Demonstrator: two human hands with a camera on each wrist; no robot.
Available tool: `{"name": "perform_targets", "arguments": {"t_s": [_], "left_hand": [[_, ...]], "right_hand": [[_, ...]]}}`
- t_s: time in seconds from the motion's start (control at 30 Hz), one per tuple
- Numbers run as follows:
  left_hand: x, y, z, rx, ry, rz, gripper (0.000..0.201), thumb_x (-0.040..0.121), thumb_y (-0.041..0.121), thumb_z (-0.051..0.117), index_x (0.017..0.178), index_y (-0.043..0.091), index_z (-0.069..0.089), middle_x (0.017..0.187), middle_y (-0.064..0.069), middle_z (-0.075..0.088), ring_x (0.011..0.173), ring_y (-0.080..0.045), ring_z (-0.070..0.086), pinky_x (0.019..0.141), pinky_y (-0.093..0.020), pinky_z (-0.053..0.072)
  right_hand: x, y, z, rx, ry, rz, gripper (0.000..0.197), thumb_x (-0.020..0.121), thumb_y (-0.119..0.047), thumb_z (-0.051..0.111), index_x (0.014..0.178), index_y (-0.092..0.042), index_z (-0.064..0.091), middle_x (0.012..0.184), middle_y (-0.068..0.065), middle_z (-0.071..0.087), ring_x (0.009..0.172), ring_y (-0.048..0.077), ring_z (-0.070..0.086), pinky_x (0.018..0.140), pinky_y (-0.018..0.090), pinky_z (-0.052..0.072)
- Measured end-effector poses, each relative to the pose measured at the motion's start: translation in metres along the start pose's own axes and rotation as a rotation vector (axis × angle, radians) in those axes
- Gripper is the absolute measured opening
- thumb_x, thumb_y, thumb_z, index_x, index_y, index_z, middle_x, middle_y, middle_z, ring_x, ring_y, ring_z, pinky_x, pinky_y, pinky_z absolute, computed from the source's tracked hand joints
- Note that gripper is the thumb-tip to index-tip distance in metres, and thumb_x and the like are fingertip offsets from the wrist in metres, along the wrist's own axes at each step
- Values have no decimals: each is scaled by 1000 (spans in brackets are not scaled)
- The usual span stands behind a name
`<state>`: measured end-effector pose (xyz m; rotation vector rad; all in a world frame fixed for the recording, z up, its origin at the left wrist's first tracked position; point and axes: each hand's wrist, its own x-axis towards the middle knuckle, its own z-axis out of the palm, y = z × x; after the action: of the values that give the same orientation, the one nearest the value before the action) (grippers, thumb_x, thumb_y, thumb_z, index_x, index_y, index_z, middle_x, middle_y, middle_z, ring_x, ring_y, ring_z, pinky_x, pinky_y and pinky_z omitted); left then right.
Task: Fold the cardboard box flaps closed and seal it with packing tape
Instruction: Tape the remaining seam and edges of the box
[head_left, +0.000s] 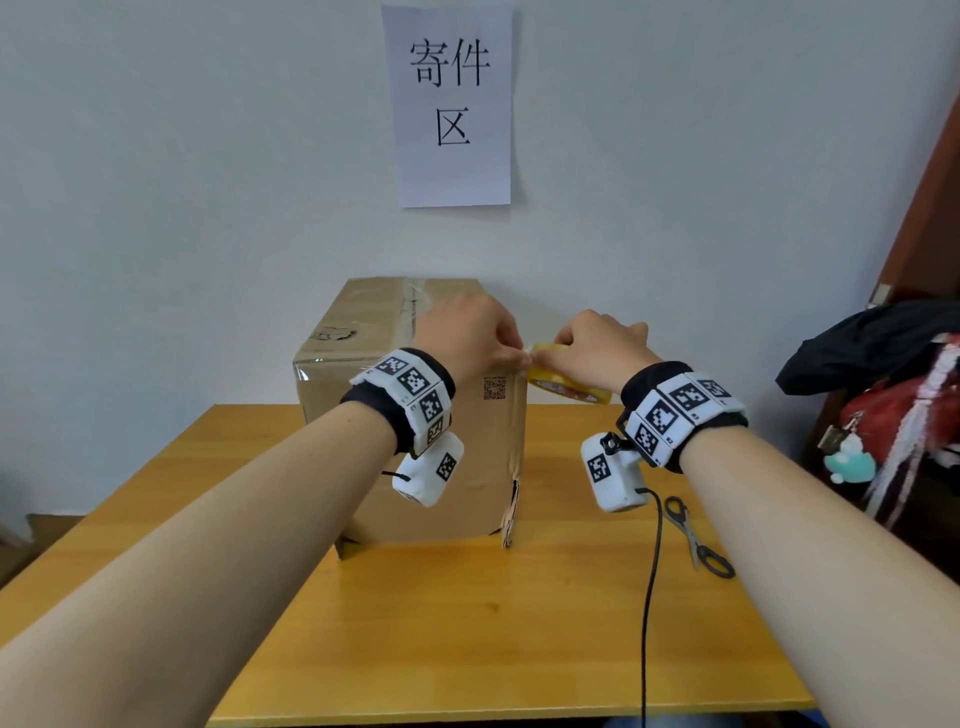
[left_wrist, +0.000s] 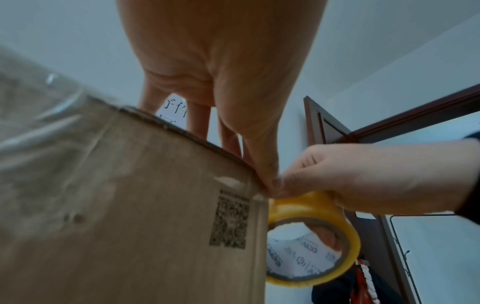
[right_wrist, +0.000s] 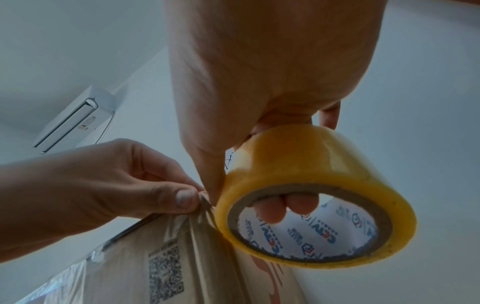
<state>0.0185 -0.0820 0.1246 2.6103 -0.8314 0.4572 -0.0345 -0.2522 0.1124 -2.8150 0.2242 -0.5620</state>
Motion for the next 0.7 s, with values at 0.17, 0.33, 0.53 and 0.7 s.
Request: {"name": "perform_targets", "arguments": {"t_s": [0.17, 0.33, 0.53, 0.7], "left_hand": [[0, 2, 2, 124, 18, 32, 33, 66, 56, 81, 89, 35, 71, 93, 14, 69, 88, -12, 64, 76, -33, 54], [-1, 2, 0, 171, 18, 92, 40, 68, 65, 76, 89, 31, 70, 92, 12, 69, 87, -12, 62, 77, -32, 51], [2, -6, -7, 53, -3, 85, 29, 70, 52, 82, 94, 36, 78, 91, 16, 72, 87, -5, 62, 74, -26, 47], [-3, -17, -10, 54, -70, 133, 42, 68, 48, 85, 108, 39, 75, 102, 16, 71, 94, -6, 60, 82, -31, 51]], "right_hand": [[0, 2, 2, 28, -13, 7, 51, 90, -58, 52, 58, -19, 57, 51, -3, 56, 70, 16, 54, 84, 43, 27], [-1, 2, 3, 42, -11, 7, 51, 92, -58, 51, 58, -20, 56, 51, -3, 56, 70, 16, 53, 85, 44, 27], [0, 3, 5, 15, -5, 11, 51, 91, -60, 51, 63, -19, 62, 55, -3, 59, 71, 16, 54, 81, 42, 25], [-3, -2, 6, -60, 29, 21, 52, 90, -61, 49, 61, -20, 61, 52, -5, 58, 69, 18, 57, 84, 44, 27]]}}
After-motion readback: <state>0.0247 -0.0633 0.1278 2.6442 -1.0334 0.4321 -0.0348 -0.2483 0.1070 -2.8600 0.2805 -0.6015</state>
